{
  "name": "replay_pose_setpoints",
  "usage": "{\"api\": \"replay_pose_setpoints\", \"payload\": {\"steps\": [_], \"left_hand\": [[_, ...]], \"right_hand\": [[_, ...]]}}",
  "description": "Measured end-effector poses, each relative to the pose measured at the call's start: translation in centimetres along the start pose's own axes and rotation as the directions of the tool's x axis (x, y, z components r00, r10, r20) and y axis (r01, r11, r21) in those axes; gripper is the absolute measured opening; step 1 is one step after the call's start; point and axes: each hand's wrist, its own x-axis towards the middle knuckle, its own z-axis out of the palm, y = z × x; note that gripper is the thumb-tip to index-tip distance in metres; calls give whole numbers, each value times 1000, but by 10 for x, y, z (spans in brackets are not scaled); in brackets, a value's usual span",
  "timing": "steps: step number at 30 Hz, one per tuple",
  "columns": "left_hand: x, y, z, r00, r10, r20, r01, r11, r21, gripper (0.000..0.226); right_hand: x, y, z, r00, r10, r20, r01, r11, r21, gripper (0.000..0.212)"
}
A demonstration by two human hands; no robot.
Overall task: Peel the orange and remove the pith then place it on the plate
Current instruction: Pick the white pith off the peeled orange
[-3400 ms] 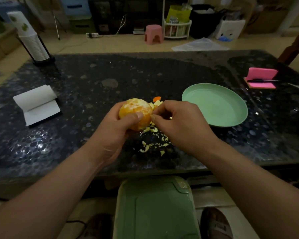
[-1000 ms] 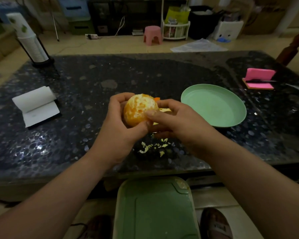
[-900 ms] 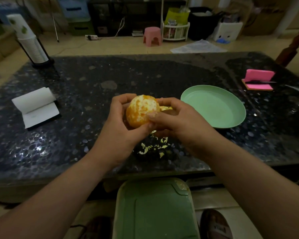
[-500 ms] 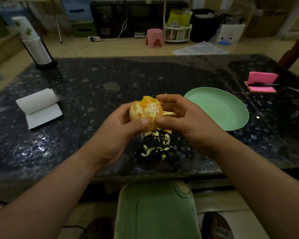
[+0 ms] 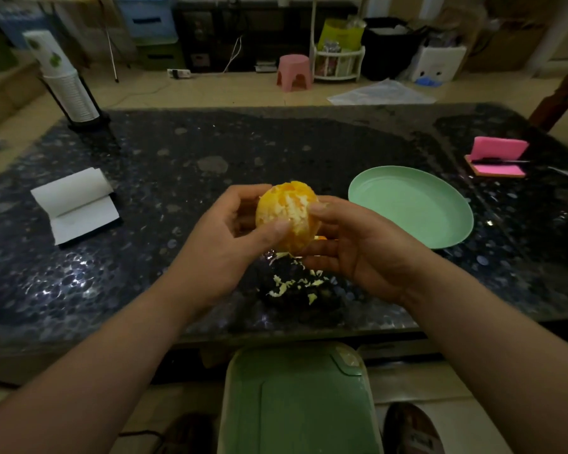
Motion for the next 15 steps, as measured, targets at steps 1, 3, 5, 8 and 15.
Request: {"api": "replay_pose_setpoints", "payload": {"steps": [1, 3, 5, 8, 15], "left_hand": [[0, 3, 0, 1000, -5, 8, 6, 999, -48, 58], [1, 3, -1, 999, -25, 40, 28, 996, -83, 66], [2, 4, 0, 993, -58, 102, 69, 992, -107, 78], [1, 4, -1, 981, -64, 183, 84, 991, -104, 71], [0, -9, -3, 1000, 17, 25, -17, 1000, -10, 76]], "right_hand": [[0, -1, -2, 1000, 3, 27, -4, 1000, 9, 38], [0, -3, -5, 997, 14, 75, -16, 1000, 26, 45], [1, -4, -7, 995, 16, 101, -18, 1000, 22, 51], [4, -4, -6, 996, -10, 92, 11, 1000, -7, 44], [4, -1, 4, 989, -108, -104, 95, 987, -131, 46]]}}
